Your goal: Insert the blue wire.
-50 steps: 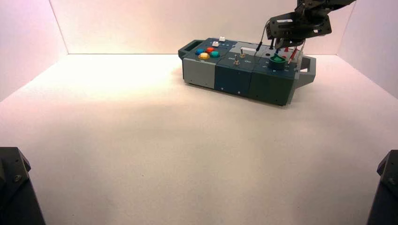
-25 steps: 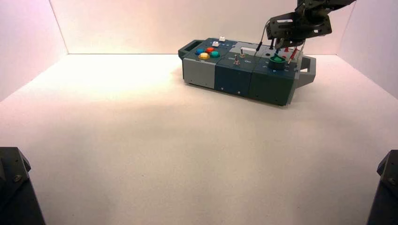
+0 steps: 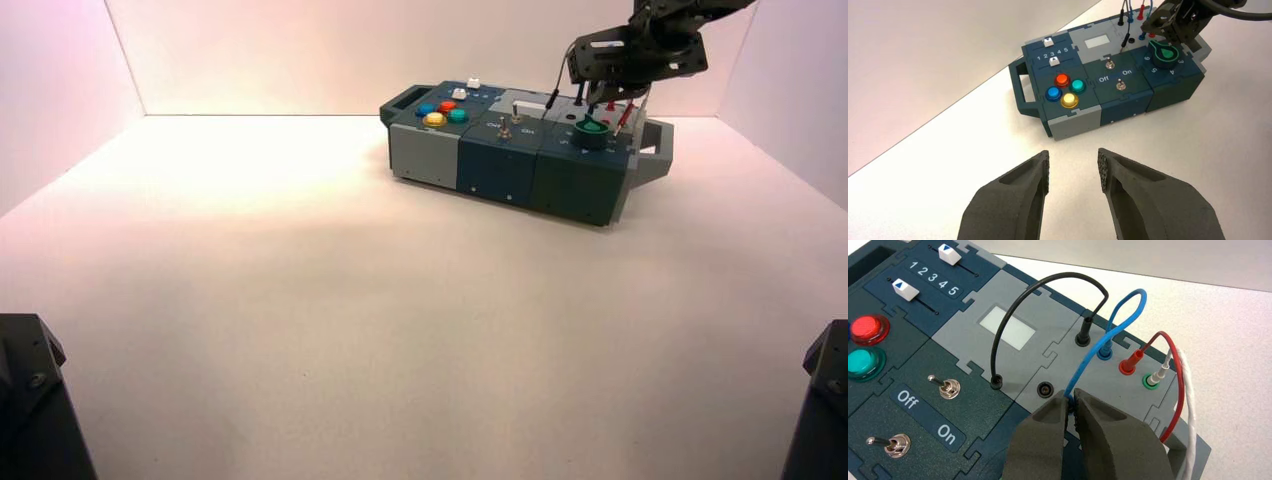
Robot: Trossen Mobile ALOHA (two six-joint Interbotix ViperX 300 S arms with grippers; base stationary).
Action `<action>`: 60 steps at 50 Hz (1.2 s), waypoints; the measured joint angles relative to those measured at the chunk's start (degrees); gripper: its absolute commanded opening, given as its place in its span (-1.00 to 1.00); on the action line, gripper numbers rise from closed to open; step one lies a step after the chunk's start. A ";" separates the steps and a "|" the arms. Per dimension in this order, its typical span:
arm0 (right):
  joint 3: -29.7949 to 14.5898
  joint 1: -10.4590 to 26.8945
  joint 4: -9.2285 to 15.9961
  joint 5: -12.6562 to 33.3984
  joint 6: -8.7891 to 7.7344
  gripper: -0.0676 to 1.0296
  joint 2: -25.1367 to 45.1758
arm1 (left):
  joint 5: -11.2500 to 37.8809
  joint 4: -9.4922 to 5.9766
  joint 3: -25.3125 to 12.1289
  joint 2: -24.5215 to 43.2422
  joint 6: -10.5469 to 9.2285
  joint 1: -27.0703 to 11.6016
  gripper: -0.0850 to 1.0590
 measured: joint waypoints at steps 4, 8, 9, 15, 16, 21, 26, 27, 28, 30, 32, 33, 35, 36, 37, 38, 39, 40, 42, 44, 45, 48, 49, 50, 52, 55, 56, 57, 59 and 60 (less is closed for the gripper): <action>0.00 0.00 0.00 0.26 0.00 -0.92 -0.09 | -0.09 0.00 0.00 0.00 0.00 0.00 0.07; 0.00 0.00 0.00 0.53 0.00 -0.92 -0.18 | -0.09 0.00 0.00 0.00 0.00 0.00 0.07; 0.00 0.00 0.00 0.70 0.00 -0.92 -0.18 | -0.09 -0.09 0.00 0.00 0.00 0.00 0.07; -0.09 0.00 0.00 1.41 0.00 -0.92 -0.35 | -0.09 0.00 0.00 0.00 0.00 0.00 0.07; -0.09 0.00 0.00 1.41 0.00 -0.92 -0.35 | 0.00 0.00 -0.09 0.00 0.09 0.00 0.07; -0.09 0.00 0.00 1.58 0.00 -0.92 -0.44 | -0.09 0.00 0.00 -0.09 0.09 0.00 0.07; -0.09 0.00 0.00 1.67 0.00 -0.92 -0.44 | 0.00 0.00 0.00 0.00 0.09 0.00 0.07; -0.18 -0.09 0.00 1.76 -0.09 -0.92 -0.44 | -0.09 -0.09 0.00 0.00 0.18 0.09 0.07; -0.09 -0.09 0.00 1.76 0.00 -0.92 -0.44 | -0.09 -0.09 0.00 0.00 0.18 0.09 0.07; -0.18 -0.09 0.00 1.93 0.00 -0.92 -0.44 | -0.09 0.00 0.00 0.00 0.18 0.09 0.07; -0.26 -0.09 0.00 2.02 -0.09 -0.92 -0.44 | -0.09 0.00 0.00 0.00 0.18 0.09 0.07; -0.26 0.00 -0.09 2.02 0.00 -0.92 -0.44 | -0.09 -0.09 0.00 0.00 0.18 0.09 0.07; -0.26 -0.09 -0.09 2.20 -0.09 -0.92 -0.44 | -0.09 0.00 0.00 -0.09 0.18 0.09 0.07; -0.26 -0.09 -0.09 2.29 0.00 -0.92 -0.44 | -0.09 0.00 0.00 0.00 0.18 0.09 0.07; -0.26 -0.09 -0.09 2.29 0.00 -0.92 -0.44 | 0.00 0.00 -0.09 0.00 0.18 0.09 0.07; -0.26 -0.09 0.00 2.37 0.00 -0.92 -0.44 | -0.09 0.00 0.00 -0.09 0.18 0.09 0.07; -0.35 -0.09 -0.09 2.37 0.00 -0.92 -0.53 | -0.09 0.00 -0.09 0.00 0.18 0.09 0.07; -0.35 -0.09 -0.09 2.46 0.00 -0.92 -0.44 | 0.00 0.00 0.00 -0.09 0.18 0.09 0.07; -0.35 -0.09 0.00 2.72 0.00 -0.92 -0.53 | -0.09 0.00 0.00 -0.09 0.18 0.09 0.07; -0.35 -0.18 -0.09 2.81 -0.09 -0.92 -0.53 | -0.09 0.00 0.00 0.00 0.18 0.09 0.07; -0.35 -0.18 -0.09 2.90 0.00 -0.92 -0.53 | 0.00 0.00 0.00 -0.09 0.26 0.09 0.07; -0.35 -0.26 -0.09 3.25 -0.09 -0.92 -0.62 | -0.09 -0.09 0.00 -0.09 0.18 0.09 0.07; -0.35 -0.26 -0.09 3.34 -0.09 -0.92 -0.62 | -0.09 -0.09 0.00 0.00 0.18 0.09 0.07; -0.35 -0.26 -0.09 3.25 0.00 -0.92 -0.62 | -0.09 0.00 0.00 0.00 0.18 0.09 0.07; -0.35 -0.35 -0.09 3.34 0.00 -0.92 -0.62 | 0.00 0.00 0.00 -0.09 0.18 0.09 0.07; -0.44 -0.44 -0.09 3.43 0.00 -0.92 -0.62 | 0.00 0.00 0.00 0.00 0.18 0.09 0.07; -0.44 -0.44 0.00 3.43 0.00 -0.92 -0.53 | -0.09 0.00 0.00 -0.09 0.18 0.09 0.07; -0.53 -0.35 -0.09 3.52 -0.09 -0.92 -0.53 | -0.09 -0.09 0.00 -0.09 0.18 0.09 0.07; -0.53 -0.35 -0.09 3.52 0.00 -0.92 -0.53 | -0.09 0.00 0.00 0.00 0.18 0.09 0.07; -0.53 -0.44 -0.09 3.52 0.00 -0.92 -0.44 | -0.09 0.00 -0.09 -0.09 0.18 0.09 0.07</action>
